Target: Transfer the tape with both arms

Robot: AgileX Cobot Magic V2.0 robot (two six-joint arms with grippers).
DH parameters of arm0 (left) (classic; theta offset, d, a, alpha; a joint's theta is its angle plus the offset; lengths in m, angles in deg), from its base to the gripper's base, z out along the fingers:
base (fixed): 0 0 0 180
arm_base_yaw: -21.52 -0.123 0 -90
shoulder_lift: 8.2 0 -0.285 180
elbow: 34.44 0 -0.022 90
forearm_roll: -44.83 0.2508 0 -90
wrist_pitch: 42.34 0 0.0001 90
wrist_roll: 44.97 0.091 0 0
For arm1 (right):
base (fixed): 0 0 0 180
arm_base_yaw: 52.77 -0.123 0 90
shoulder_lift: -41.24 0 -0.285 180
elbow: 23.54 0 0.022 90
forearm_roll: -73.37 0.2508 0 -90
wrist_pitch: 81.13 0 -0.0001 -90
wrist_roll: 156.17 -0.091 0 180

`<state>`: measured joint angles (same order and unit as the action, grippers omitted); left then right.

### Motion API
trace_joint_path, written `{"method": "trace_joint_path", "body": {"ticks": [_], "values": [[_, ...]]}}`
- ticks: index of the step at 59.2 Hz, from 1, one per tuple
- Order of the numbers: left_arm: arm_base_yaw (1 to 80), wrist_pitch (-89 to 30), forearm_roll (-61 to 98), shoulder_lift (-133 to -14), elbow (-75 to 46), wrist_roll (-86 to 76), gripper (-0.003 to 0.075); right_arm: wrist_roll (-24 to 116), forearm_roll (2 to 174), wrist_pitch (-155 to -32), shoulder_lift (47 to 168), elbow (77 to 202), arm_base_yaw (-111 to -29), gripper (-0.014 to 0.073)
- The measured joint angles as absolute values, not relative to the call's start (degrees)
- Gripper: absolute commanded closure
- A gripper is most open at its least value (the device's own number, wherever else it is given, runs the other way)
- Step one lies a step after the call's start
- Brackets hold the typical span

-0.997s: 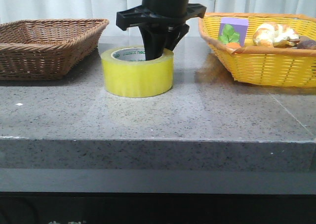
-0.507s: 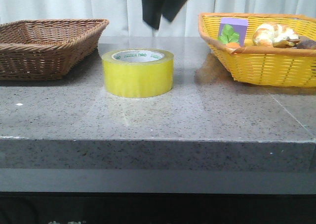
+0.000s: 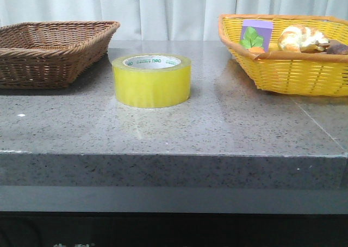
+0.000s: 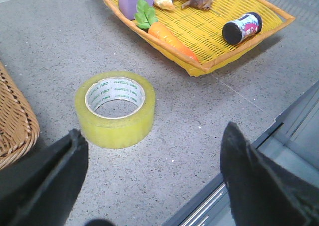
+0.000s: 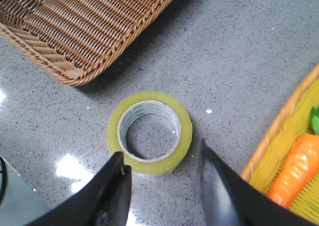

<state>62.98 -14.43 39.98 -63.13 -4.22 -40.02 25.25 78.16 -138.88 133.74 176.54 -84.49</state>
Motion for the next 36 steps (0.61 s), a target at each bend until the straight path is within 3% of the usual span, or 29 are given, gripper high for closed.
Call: {"method": "trace_joint_path", "body": {"ticks": [15,36], "values": [[63.0,-14.4,40.0,-63.1,-4.2,-40.0,0.0174,25.2,78.2,-125.6,116.8,154.0,-84.5,0.0246],[63.0,-14.4,40.0,-63.1,-4.2,-40.0,0.0174,25.2,78.2,-114.1,99.0,132.0,-84.5,0.0246]]}}
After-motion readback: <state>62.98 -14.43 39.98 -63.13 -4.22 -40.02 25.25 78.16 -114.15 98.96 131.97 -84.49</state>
